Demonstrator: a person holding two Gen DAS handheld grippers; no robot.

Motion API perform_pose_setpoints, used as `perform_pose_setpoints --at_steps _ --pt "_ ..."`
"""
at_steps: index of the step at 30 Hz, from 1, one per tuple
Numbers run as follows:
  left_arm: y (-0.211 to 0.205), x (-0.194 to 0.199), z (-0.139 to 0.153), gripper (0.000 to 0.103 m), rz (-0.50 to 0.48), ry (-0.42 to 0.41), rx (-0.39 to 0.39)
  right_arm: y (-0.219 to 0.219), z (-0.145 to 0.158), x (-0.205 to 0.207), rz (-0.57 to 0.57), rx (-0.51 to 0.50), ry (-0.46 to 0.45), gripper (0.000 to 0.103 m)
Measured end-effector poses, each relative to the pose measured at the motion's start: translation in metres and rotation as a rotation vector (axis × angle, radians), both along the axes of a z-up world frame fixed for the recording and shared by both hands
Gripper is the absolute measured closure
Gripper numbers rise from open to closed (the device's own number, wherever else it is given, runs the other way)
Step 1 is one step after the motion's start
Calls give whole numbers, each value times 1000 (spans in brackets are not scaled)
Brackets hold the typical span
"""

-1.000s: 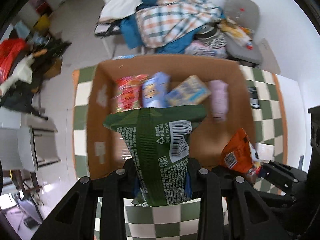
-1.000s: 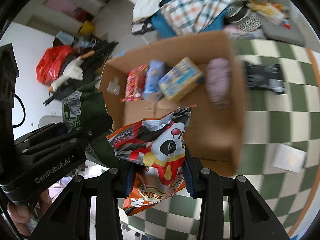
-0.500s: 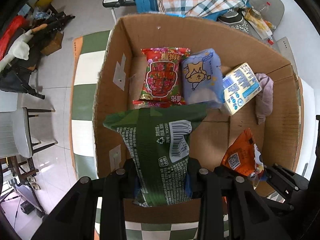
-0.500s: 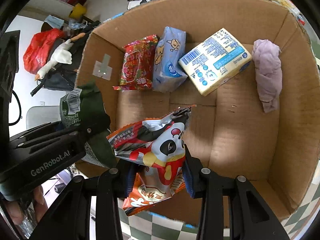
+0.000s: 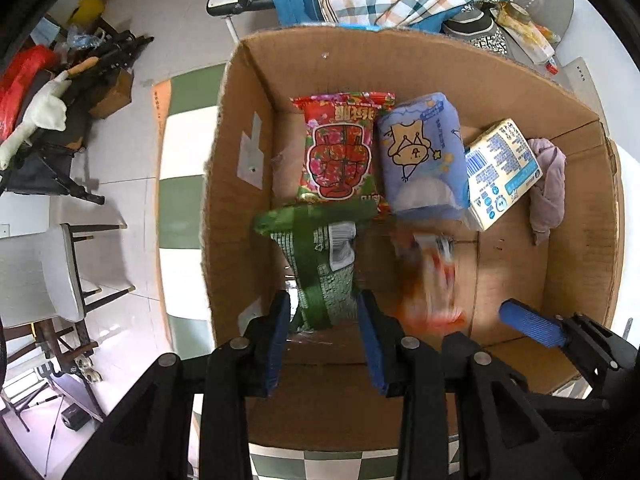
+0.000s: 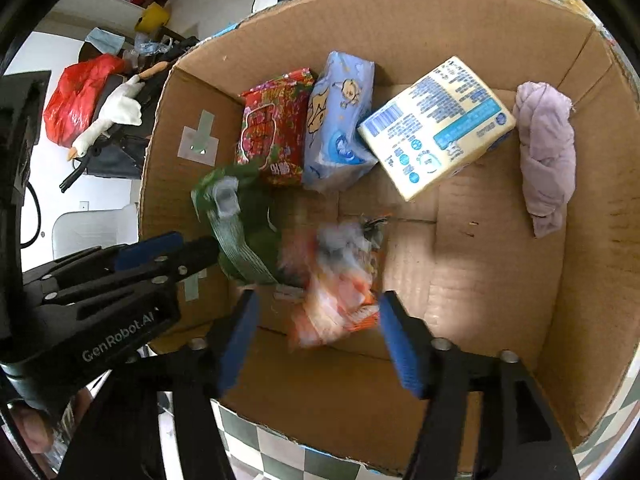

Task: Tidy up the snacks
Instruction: 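Open both grippers to drop the bags into the box, then lift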

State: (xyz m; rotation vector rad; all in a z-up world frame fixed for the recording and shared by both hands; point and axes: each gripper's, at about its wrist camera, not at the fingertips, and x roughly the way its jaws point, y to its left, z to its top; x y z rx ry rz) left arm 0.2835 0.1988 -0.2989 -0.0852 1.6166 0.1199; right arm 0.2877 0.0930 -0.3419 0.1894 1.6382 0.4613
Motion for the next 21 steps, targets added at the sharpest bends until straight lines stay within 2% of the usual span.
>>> perform_pose_setpoints --at_steps 6,11,14,17,18,19,21 --pt "-2 -10 8 71 14 -11 5 -10 11 0 1 -40 -26 36" --pt "-5 -24 16 70 41 -36 -2 -19 25 -7 9 -130 -80 34" --pt "-7 -35 25 59 49 -73 -11 -25 33 -13 22 -186 -122 29" --pt "-10 -46 35 56 47 -119 8 -32 42 -20 28 -220 -149 29" --pt "-11 -50 38 52 42 -131 19 -35 46 -23 28 -229 -158 28" --pt "-13 -52 42 40 39 -141 26 -36 49 -25 28 -236 -166 28" --pt "-16 -60 51 19 42 -178 37 -41 56 -31 29 -249 -187 20"
